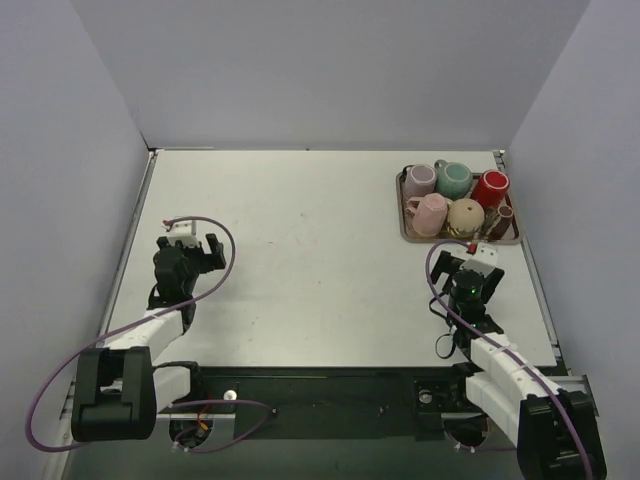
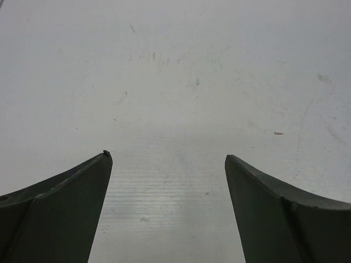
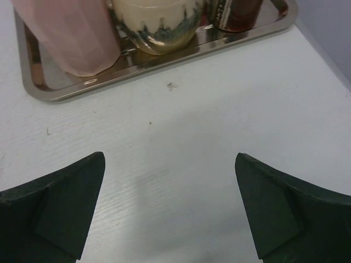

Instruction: Turn the mug right side up

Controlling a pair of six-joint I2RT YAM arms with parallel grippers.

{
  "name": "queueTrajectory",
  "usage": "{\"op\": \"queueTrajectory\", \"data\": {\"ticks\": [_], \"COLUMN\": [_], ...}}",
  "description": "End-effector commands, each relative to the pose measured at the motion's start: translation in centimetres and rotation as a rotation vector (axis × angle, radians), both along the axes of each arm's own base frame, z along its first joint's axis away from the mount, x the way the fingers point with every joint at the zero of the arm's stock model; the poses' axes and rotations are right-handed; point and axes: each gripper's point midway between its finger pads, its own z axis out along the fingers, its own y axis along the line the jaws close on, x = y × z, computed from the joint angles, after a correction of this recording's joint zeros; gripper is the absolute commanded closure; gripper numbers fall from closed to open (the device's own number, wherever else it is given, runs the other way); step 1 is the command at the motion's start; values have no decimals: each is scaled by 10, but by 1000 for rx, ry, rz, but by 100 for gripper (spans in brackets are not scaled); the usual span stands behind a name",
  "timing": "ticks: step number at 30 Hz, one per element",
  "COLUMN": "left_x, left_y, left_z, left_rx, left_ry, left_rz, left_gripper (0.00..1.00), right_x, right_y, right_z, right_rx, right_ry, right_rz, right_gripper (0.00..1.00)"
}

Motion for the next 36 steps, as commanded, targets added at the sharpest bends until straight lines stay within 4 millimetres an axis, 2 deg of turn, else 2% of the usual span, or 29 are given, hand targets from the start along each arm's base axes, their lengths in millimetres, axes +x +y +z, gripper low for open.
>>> {"op": "queueTrajectory", "data": {"ticks": [1,2,3,4,5,6,7,8,9,10,11,12,13,14,15,16,17,18,19,21,22,23,24,25,26,27,28,29,36], "left_x": [7,8,3,10,6,14,9,15,7,10,5,5,4,3,2,0,0,0,1,1,1,0,0,-1,-2,-2,-3,-3,-3], "left_y": [-7,-8,-11,-13,-12,-11,-12,-13,-18,-20,-24,-25,-27,-27,-29,-29,-30,-30,-31,-32,-33,-33,-34,-34,-35,-35,-36,-37,-39], "left_z": [25,28,16,29,21,34,26,40,27,36,29,30,29,26,25,23,23,22,22,20,20,18,18,15,15,13,13,13,14], "left_rx": [38,56,119,152,201,206,193,194,172,177,165,173,171,179,178,184,189,190,189,189,186,185,183,182,180,179,177,175,170], "left_ry": [-51,-32,27,20,85,84,162,165,246,247,288,292,298,303,303,306,298,295,290,293,295,303,304,311,310,315,315,314,314], "left_rz": [-60,-79,-136,-164,-200,-200,-217,-238,-278,-300,-333,-346,-364,-374,-384,-393,-397,-401,-404,-410,-414,-417,-424,-427,-431,-436,-443,-447,-461], "left_gripper": [4,3,3,3,3,3,3,3,3,3,3,3,3,3,3,3,3,3,3,3,3,3,3,3,3,3,3,3,3], "right_x": [1,0,1,2,6,15,21,34,33,48,41,56,51,63,64,76,80,93,100,121,132,143,145,153,155,160,163,167,175], "right_y": [-28,-29,-28,-25,-23,-17,-1,9,22,28,30,31,25,26,24,25,24,27,32,43,45,48,48,46,46,46,49,50,37], "right_z": [32,33,38,41,52,68,67,93,76,114,85,118,98,119,100,115,100,113,99,100,93,104,88,89,75,75,63,64,42], "right_rx": [27,25,25,32,81,126,144,148,139,147,132,127,99,93,68,63,51,56,65,84,81,83,72,60,49,47,39,34,-84], "right_ry": [-110,-109,-112,-111,-127,-157,-112,-135,-6,-37,144,135,284,286,392,376,441,417,462,470,498,477,538,545,594,597,631,630,729], "right_rz": [-204,-210,-205,-191,-204,-189,-88,-19,56,78,81,76,42,38,25,28,18,31,49,94,104,119,120,110,117,120,134,140,145], "right_gripper": [0,0,0,0,0,0,1,3,8,10,12,12,8,5,3,3,2,2,2,2,2,2,2,2,2,2,3,3,2]}}
